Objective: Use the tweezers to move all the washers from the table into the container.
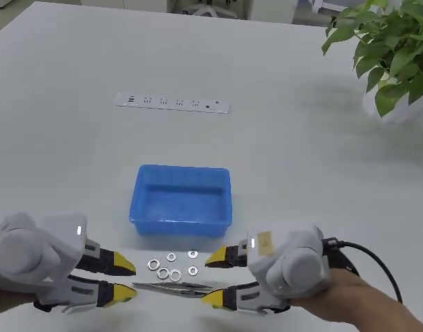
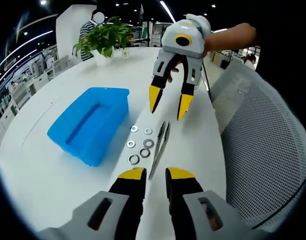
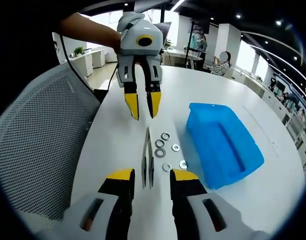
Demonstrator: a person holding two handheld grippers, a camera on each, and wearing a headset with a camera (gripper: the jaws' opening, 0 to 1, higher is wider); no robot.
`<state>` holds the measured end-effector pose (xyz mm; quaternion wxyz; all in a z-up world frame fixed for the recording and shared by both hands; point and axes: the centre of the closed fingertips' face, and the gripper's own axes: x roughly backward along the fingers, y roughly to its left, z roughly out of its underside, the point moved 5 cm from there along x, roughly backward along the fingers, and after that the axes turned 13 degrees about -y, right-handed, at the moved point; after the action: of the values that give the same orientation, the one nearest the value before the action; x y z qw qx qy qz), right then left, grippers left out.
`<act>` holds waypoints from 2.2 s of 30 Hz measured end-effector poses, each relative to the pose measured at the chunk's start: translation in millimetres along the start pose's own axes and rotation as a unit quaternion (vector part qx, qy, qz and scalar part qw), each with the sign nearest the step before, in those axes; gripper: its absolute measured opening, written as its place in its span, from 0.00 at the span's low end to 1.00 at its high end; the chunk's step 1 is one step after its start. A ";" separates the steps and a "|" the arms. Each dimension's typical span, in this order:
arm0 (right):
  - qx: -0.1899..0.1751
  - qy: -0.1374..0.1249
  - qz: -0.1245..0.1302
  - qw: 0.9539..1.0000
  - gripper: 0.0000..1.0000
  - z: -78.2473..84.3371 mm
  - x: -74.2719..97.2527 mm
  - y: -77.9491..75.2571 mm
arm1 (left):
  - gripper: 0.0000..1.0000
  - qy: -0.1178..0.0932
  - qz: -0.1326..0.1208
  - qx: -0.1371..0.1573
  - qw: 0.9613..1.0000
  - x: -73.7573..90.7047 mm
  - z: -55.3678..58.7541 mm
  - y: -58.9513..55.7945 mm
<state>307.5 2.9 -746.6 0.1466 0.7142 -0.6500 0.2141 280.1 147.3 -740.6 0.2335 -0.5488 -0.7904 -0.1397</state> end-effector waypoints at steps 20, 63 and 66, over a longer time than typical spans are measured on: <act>-0.004 0.033 -0.008 0.999 0.17 11.4 -19.8 0.7 | 0.11 0.049 0.033 -0.028 0.998 -14.8 11.6 8.3; 0.005 0.038 -0.019 0.999 0.12 13.4 -23.4 -0.5 | 0.05 0.065 0.062 -0.045 0.995 -20.1 13.6 4.2; 0.005 0.039 -0.020 0.999 0.12 13.8 -23.0 -0.2 | 0.05 0.071 0.062 -0.049 0.994 -18.2 12.8 4.2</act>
<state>307.9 16.0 -770.0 0.1721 0.7187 -0.6287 0.2420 286.5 140.3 -761.2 0.2698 -0.5962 -0.7285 -0.2024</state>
